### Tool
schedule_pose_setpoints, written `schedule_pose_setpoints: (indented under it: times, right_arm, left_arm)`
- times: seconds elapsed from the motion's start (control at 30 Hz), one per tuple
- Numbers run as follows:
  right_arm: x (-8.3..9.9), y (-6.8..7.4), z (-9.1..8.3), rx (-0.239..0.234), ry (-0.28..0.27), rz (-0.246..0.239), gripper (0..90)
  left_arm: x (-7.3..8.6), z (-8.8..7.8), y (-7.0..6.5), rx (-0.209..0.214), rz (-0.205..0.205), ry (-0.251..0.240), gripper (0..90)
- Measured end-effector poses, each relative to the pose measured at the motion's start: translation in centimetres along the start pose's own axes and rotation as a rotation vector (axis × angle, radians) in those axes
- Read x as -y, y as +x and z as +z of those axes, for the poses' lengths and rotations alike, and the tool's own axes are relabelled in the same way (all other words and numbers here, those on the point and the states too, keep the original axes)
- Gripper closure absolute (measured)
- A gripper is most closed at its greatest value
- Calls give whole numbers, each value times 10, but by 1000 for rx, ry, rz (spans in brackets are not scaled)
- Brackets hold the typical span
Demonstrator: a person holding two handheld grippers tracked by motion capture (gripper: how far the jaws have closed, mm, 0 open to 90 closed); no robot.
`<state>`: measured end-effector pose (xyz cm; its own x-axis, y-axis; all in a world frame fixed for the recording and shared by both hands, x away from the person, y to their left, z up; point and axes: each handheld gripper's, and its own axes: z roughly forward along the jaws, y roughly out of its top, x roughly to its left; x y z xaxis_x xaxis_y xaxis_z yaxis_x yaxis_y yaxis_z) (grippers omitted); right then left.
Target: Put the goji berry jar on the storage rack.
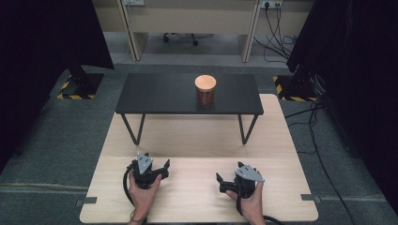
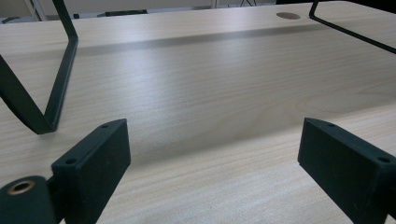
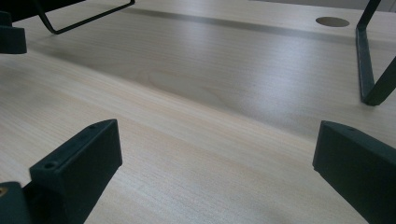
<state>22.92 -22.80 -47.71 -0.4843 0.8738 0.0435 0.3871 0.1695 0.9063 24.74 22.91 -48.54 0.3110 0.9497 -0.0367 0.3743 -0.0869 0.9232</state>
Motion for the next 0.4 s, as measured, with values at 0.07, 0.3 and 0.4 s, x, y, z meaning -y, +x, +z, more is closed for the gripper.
schedule_pose_setpoints:
  times: [0.07, 0.3, 0.4]
  right_arm:
    - [0, 0, 0, 1, 0, 0, 14]
    - [0, 0, 0, 2, 0, 2, 14]
    - [0, 1, 0, 5, 0, 6, 14]
  left_arm:
    - [0, 0, 0, 0, -1, 0, 87]
    - [0, 0, 0, 1, 0, 0, 87]
    - [0, 0, 0, 1, 1, -1, 87]
